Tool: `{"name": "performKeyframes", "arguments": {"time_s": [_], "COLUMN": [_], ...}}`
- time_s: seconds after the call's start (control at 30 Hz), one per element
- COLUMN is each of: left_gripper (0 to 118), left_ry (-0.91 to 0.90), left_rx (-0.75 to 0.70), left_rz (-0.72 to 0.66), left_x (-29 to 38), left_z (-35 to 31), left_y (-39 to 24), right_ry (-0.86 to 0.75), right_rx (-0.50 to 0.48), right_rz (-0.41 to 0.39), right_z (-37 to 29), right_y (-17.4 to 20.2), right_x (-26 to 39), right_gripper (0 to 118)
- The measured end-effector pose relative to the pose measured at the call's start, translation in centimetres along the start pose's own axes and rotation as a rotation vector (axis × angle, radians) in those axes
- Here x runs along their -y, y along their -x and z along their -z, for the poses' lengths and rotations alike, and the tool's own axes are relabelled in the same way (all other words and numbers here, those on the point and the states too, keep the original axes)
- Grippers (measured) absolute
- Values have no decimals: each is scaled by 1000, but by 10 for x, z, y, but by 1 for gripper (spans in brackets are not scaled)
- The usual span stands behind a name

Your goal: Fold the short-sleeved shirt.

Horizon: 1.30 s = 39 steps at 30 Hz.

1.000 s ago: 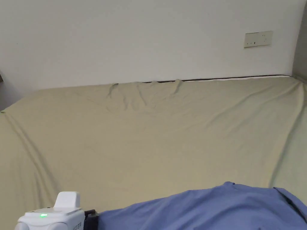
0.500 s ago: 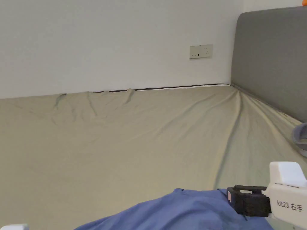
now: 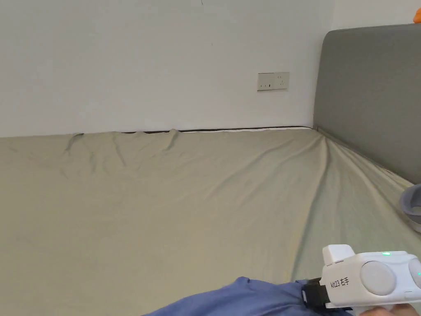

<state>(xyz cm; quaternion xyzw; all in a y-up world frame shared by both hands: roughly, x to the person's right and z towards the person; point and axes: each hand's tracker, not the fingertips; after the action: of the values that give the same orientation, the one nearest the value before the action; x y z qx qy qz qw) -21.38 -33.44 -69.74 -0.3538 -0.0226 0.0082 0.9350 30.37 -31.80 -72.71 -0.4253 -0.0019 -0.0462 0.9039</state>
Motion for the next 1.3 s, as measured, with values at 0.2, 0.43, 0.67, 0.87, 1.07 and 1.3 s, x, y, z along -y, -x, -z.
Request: {"name": "performKeyframes", "arguments": {"time_s": [0.2,0.43,0.67,0.87,1.07,1.3], "left_gripper": [1,1,1,1,1,0], "left_ry": [-40,-338,-655,-847,-844,-778], "left_rx": [30,41,-30,-211,-188,-229], "left_rz": [-48,-22,20,52,64,92], "left_x": [-7,-61,-126,-142,-136,-158], "left_z": [-9,-106,-268,-355,-376,-350], "left_y": [-9,-14,-21,-26,-30,-36], "right_ry": [-156,-518,-827,-1007,-1040,-1003], "right_rx": [36,-13,-29,97,152,166], "right_rz": [-171,-184,-143,-152,-109,-112], "right_z": [-9,-165,-319,-413,-424,-395], "right_y": [-23,41,43,35,25,30], "right_x": [16,-1,-30,-24,-11,-36], "right_gripper": [3,3,3,3,3,3]}}
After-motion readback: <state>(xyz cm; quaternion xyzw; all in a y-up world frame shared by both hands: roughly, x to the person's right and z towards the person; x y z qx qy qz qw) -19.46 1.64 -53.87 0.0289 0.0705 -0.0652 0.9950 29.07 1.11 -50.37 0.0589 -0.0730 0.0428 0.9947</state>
